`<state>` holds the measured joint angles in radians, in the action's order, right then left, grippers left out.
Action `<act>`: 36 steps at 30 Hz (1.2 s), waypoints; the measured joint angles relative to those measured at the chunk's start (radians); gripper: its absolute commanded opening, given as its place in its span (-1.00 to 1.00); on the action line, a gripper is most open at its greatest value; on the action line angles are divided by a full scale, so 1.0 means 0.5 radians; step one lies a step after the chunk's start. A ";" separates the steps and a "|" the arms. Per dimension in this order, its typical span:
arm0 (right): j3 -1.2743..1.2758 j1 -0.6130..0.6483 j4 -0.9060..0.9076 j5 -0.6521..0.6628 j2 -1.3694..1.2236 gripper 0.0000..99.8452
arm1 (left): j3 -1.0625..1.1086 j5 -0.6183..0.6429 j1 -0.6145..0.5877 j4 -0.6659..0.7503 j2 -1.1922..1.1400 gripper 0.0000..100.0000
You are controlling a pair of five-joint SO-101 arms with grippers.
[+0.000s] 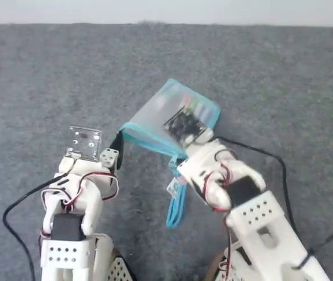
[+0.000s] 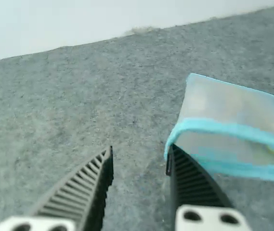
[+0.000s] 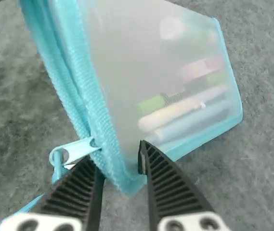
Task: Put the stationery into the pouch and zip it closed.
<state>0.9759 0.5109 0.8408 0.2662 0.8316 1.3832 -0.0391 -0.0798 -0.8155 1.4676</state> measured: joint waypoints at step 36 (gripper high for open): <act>-0.503 0.181 0.193 -0.245 -0.423 -0.99 | 0.233 0.040 0.755 0.009 0.000 -0.41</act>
<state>0.7242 0.6015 0.9375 0.1435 0.6199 1.4998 -0.0192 0.2977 -0.8109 1.4676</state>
